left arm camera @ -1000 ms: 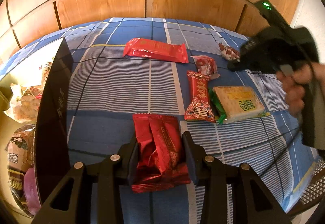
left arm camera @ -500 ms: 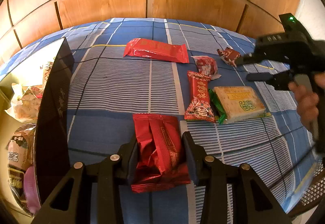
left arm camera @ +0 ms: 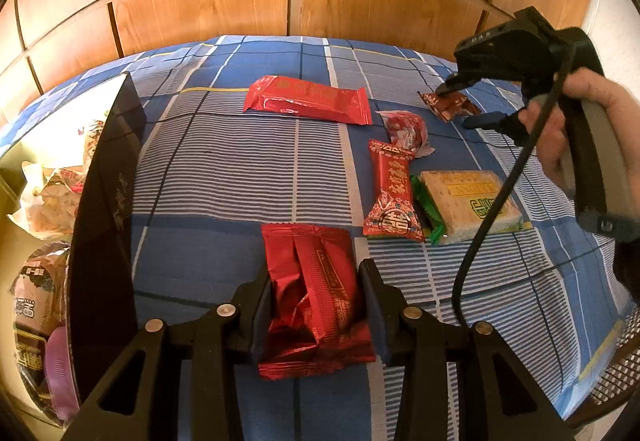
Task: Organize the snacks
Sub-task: 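Grasp the brown wrapper with the right gripper, then carry the red foil bag into the gold tray and open the left gripper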
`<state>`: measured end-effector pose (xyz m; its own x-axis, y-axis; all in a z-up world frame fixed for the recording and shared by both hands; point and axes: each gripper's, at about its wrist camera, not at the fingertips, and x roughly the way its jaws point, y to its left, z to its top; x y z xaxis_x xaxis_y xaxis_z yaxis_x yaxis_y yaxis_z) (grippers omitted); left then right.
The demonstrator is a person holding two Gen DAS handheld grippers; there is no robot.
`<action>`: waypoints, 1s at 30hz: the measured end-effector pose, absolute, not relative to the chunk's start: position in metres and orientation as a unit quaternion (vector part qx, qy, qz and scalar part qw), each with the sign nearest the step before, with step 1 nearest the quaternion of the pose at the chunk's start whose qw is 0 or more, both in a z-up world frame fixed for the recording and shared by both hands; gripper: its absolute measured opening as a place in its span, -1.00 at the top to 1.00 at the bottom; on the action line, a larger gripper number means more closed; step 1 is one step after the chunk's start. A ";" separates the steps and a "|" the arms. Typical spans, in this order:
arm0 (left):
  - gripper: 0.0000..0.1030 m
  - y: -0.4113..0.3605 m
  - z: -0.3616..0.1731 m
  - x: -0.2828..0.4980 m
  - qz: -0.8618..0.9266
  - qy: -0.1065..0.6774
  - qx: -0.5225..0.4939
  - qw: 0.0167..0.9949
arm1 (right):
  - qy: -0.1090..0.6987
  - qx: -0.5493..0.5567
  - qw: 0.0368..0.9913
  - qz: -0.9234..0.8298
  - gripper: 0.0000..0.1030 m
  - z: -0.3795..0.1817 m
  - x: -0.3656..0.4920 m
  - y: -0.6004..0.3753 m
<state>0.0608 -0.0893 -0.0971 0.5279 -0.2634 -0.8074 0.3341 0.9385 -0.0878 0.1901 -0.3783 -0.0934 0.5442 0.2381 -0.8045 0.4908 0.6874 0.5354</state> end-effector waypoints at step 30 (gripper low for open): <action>0.21 -0.092 -0.097 0.062 -0.169 0.453 0.051 0.874 | 0.532 0.046 0.845 -0.020 0.49 -0.093 0.138 -0.343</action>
<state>0.0622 -0.0917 -0.0970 0.5320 -0.2497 -0.8091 0.3419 0.9375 -0.0646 0.1380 -0.3430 -0.0927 0.4321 0.0140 -0.9017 0.0829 0.9950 0.0552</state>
